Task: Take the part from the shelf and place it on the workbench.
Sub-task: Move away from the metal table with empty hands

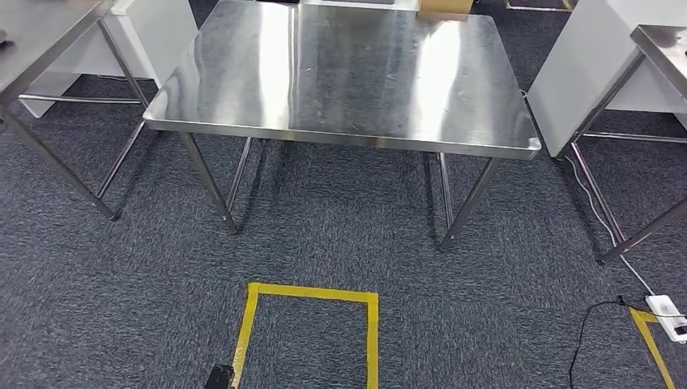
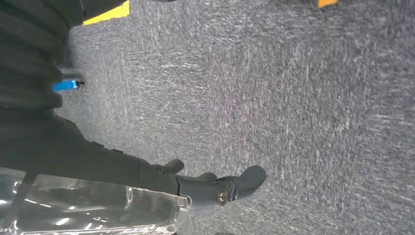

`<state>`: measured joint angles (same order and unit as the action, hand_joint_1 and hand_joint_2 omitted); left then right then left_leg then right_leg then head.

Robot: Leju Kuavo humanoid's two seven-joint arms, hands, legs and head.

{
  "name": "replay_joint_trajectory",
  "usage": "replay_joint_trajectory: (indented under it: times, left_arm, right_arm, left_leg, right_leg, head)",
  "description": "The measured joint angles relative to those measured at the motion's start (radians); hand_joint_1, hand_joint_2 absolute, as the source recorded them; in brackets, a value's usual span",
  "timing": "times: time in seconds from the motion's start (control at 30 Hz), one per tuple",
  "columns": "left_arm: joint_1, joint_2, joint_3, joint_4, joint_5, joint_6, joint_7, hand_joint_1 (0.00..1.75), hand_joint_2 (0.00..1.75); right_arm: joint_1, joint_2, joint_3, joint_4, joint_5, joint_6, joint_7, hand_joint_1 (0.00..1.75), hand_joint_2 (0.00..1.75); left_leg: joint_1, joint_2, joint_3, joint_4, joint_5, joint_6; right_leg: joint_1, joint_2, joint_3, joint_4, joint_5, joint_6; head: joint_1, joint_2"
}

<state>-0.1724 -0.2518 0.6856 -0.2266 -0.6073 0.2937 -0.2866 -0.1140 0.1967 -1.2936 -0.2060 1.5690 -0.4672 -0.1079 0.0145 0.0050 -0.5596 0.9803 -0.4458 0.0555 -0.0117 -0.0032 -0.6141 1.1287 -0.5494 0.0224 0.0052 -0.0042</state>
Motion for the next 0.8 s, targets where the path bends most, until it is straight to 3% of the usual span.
replay_joint_trajectory:
  times: [0.07,0.1,0.13,0.2,0.23,0.3,0.4,0.43,0.5,0.57,0.6,0.63,0.73,0.8]
  left_arm:
    - [0.001,0.0,0.0,0.0,0.0,0.0,0.0,0.0,0.0]
    - [0.001,0.0,0.0,0.0,-0.001,0.0,0.0,0.0,0.0]
    - [0.002,0.0,0.0,0.0,-0.001,0.0,0.0,0.0,0.0]
    - [0.001,0.0,0.0,0.0,-0.002,0.0,0.0,0.0,0.0]
    - [0.001,-0.001,0.0,0.0,-0.002,0.0,0.0,0.0,0.0]
    - [0.0,-0.001,0.0,0.0,-0.005,-0.001,0.0,0.0,0.0]
    - [0.0,-0.002,-0.001,0.0,-0.013,-0.007,0.0,0.0,0.0]
    - [0.0,-0.001,-0.001,0.0,-0.013,-0.009,0.001,0.0,0.0]
    - [0.0,0.0,-0.001,0.0,-0.014,-0.01,0.002,0.0,0.0]
    - [0.0,0.001,-0.001,0.0,-0.014,-0.01,0.003,0.0,0.0]
    - [0.001,0.002,-0.001,0.0,-0.013,-0.01,0.004,0.0,0.0]
    - [0.0,0.003,-0.001,0.0,-0.013,-0.01,0.005,0.0,0.0]
    - [-0.003,0.004,-0.001,0.0,-0.012,-0.01,0.006,0.0,0.0]
    - [-0.007,0.004,-0.001,0.0,-0.013,-0.01,0.007,0.0,0.0]
  right_arm:
    - [0.001,0.0,0.001,0.0,0.0,0.0,0.002,0.0,1.75]
    - [0.002,0.0,0.001,0.0,0.0,0.0,0.004,0.0,1.75]
    - [0.002,-0.001,0.001,0.0,0.0,0.001,0.005,0.0,1.75]
    - [0.002,-0.003,0.001,0.0,0.0,0.001,0.007,0.0,1.75]
    - [0.001,-0.004,0.001,0.0,0.0,0.001,0.007,0.0,1.75]
    - [0.0,-0.005,0.002,0.0,-0.002,0.001,0.007,0.0,1.75]
    - [0.003,-0.004,0.002,0.0,-0.006,0.0,0.007,0.0,1.75]
    - [0.003,-0.003,0.002,0.0,-0.006,0.0,0.008,0.0,1.75]
    - [0.002,-0.002,0.002,0.0,-0.007,0.0,0.008,0.0,1.75]
    - [0.004,-0.002,0.002,0.0,-0.008,0.0,0.008,0.0,1.75]
    - [0.005,-0.001,0.002,0.0,-0.008,0.0,0.008,0.0,1.75]
    - [0.005,-0.001,0.002,0.0,-0.008,0.0,0.008,0.0,1.75]
    - [0.004,0.001,0.002,0.0,-0.01,0.0,0.008,0.0,1.75]
    - [0.003,0.003,0.002,0.0,-0.011,-0.001,0.01,0.0,1.75]
  left_leg:
    - [-0.001,0.002,-0.015,0.001,0.011,0.002]
    - [-0.001,0.003,-0.023,0.001,0.016,0.001]
    - [-0.001,0.002,-0.029,0.002,0.021,-0.001]
    - [-0.002,0.002,-0.037,0.003,0.03,-0.009]
    - [-0.004,0.002,-0.04,0.007,0.033,-0.014]
    - [-0.008,0.003,-0.044,0.01,0.039,-0.026]
    - [-0.002,0.002,-0.05,0.014,0.042,-0.045]
    - [0.0,0.001,-0.058,0.032,0.023,-0.051]
    - [0.004,-0.002,-0.095,0.131,-0.054,-0.061]
    - [0.006,-0.004,-0.138,0.262,-0.125,-0.068]
    - [0.006,-0.004,-0.143,0.294,-0.135,-0.07]
    - [0.006,-0.003,-0.129,0.288,-0.126,-0.07]
    - [0.005,-0.005,-0.013,0.104,-0.054,-0.058]
    - [0.0,-0.006,0.025,0.029,-0.04,-0.047]
  right_leg:
    - [-0.002,0.001,-0.047,0.124,-0.056,0.0]
    - [-0.003,0.0,-0.048,0.144,-0.062,0.006]
    - [-0.003,0.0,-0.028,0.122,-0.053,0.015]
    - [-0.006,0.0,0.064,-0.019,-0.01,0.029]
    - [-0.005,0.001,0.104,-0.09,0.008,0.03]
    - [-0.001,0.004,0.138,-0.161,0.025,0.021]
    - [-0.003,0.004,0.132,-0.165,0.038,-0.005]
    - [-0.007,0.002,0.131,-0.166,0.045,-0.015]
    - [-0.009,0.0,0.125,-0.167,0.057,-0.029]
    - [-0.006,-0.002,0.113,-0.164,0.064,-0.034]
    - [-0.004,-0.002,0.107,-0.161,0.066,-0.034]
    - [-0.004,-0.002,0.103,-0.157,0.067,-0.032]
    - [0.0,-0.001,0.095,-0.145,0.067,-0.029]
    - [0.005,-0.001,0.087,-0.141,0.07,-0.021]
  head:
    - [0.004,0.0]
    - [0.005,0.0]
    - [0.006,0.0]
    - [0.009,0.0]
    - [0.011,0.0]
    - [0.01,0.0]
    - [0.006,0.0]
    - [0.004,0.0]
    - [-0.005,0.0]
    - [-0.011,0.0]
    - [-0.011,0.0]
    - [-0.011,0.0]
    - [-0.013,0.0]
    - [-0.013,0.0]
